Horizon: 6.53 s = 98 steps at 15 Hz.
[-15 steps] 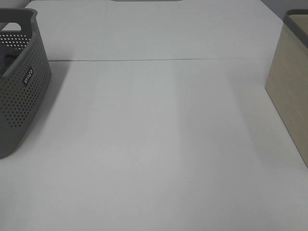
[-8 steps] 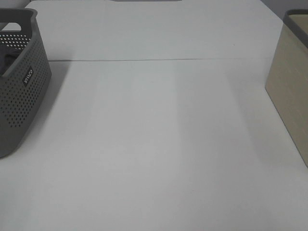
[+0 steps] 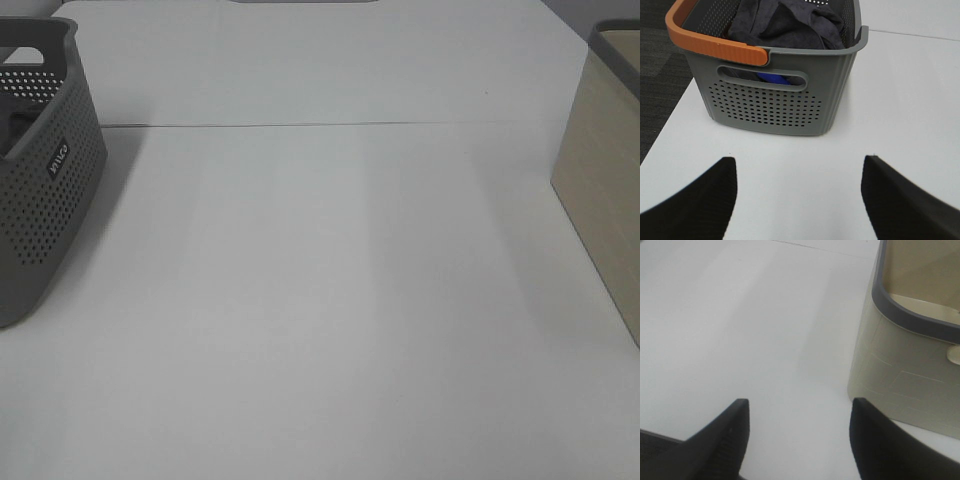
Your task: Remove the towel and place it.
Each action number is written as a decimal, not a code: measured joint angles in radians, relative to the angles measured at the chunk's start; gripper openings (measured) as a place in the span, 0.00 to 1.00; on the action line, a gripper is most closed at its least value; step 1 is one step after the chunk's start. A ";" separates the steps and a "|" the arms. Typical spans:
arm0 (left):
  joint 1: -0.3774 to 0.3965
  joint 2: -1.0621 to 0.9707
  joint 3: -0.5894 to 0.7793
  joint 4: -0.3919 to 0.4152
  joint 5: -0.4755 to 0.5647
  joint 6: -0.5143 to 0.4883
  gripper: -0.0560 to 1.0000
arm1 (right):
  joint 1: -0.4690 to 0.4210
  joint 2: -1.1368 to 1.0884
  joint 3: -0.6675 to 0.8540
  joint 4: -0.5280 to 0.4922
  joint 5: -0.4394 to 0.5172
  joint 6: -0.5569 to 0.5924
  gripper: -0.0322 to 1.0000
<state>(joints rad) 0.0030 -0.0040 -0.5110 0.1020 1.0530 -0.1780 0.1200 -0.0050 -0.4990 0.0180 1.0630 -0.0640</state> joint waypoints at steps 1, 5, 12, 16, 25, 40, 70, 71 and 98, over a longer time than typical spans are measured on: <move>0.000 0.000 0.000 0.000 0.000 0.000 0.68 | 0.000 0.000 0.000 0.000 0.000 0.000 0.60; 0.000 0.000 0.000 0.004 0.000 0.004 0.68 | 0.000 0.000 0.000 0.000 0.000 0.000 0.60; 0.000 0.000 0.000 0.004 -0.002 0.044 0.88 | 0.000 0.000 0.000 0.000 0.000 0.000 0.60; 0.000 0.012 -0.017 0.007 -0.003 0.045 0.94 | 0.000 0.000 0.000 0.000 0.000 0.000 0.60; 0.000 0.952 -0.688 0.187 0.160 0.760 0.92 | 0.000 0.000 0.000 0.000 0.000 0.000 0.60; 0.000 2.102 -1.347 0.299 -0.011 1.125 0.92 | 0.000 0.000 0.000 0.000 0.000 0.000 0.60; 0.083 2.222 -1.360 0.134 0.005 1.259 0.07 | 0.000 0.000 0.000 0.000 0.000 0.000 0.60; 0.082 2.218 -1.360 0.138 0.020 1.259 0.05 | 0.000 0.000 0.000 0.000 0.000 0.000 0.60; -0.328 1.579 -1.615 -0.071 0.156 0.991 0.05 | 0.000 0.006 -0.022 0.020 -0.081 0.000 0.60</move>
<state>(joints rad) -0.3250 1.5750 -2.1260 0.0310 1.2090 0.8130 0.1200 0.0010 -0.5210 0.0380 0.9820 -0.0640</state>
